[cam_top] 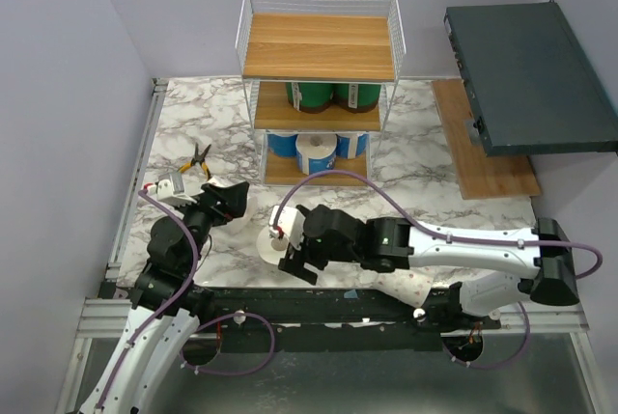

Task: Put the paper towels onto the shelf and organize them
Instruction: Place the paper towel at the center of the board, then pick up the paper towel from the center of the board.

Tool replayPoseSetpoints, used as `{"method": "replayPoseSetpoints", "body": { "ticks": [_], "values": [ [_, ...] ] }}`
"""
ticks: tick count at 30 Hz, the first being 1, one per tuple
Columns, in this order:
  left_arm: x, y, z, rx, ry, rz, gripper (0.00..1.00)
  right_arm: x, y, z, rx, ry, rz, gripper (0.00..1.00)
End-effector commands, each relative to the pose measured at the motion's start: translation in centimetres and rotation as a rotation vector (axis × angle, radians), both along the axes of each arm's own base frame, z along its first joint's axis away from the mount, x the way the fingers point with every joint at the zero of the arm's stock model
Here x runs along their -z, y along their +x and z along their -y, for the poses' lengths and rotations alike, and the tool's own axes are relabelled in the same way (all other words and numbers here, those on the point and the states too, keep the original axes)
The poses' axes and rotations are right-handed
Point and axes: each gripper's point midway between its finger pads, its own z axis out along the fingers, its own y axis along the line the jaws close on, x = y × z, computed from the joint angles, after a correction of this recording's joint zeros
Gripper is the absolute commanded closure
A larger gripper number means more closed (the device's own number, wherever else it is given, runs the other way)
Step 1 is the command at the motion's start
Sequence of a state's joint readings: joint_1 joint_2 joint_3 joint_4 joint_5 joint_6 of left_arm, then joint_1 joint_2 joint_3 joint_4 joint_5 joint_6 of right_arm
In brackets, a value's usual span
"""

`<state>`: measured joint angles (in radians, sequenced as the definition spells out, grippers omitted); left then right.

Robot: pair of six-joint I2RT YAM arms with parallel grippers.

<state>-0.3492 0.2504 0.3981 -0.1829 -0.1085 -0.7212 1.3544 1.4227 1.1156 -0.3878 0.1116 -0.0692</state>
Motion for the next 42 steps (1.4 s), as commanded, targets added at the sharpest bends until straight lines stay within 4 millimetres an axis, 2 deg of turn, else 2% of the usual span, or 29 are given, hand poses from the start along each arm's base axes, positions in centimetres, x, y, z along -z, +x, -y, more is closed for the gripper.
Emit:
{"method": "replayPoseSetpoints", "body": {
  "ticks": [1,5,7,12,17,22,27,42],
  "values": [
    [-0.7,-0.1,0.0,0.003,0.01,0.004,0.01,-4.1,0.1,0.2,0.061,0.129,-0.001,0.14],
    [-0.9,-0.2,-0.1,0.002,0.009,0.01,0.01,-5.3,3.1,1.5,0.327,0.233,-0.004,0.15],
    [-0.9,-0.3,-0.2,-0.001,0.011,0.014,0.02,-4.6,3.9,1.6,0.415,0.252,-0.07,0.17],
    [-0.6,-0.4,-0.1,0.002,0.01,0.001,0.01,-2.6,4.1,0.3,0.522,0.263,-0.268,0.19],
    [-0.5,-0.7,-0.2,0.004,0.003,-0.003,0.02,0.2,5.1,-0.2,0.603,0.196,-0.325,0.22],
    [-0.4,-1.0,-0.4,-0.003,0.0,0.005,0.01,1.8,6.3,-0.4,0.641,0.163,-0.353,0.27],
    [0.1,-1.1,-0.3,0.002,-0.008,-0.004,0.01,2.5,6.7,-0.7,0.647,0.139,-0.364,0.31],
    [0.8,-0.9,0.0,0.012,-0.015,-0.017,0.01,5.4,5.8,-0.4,0.63,0.034,-0.406,0.38]
  ]
}}
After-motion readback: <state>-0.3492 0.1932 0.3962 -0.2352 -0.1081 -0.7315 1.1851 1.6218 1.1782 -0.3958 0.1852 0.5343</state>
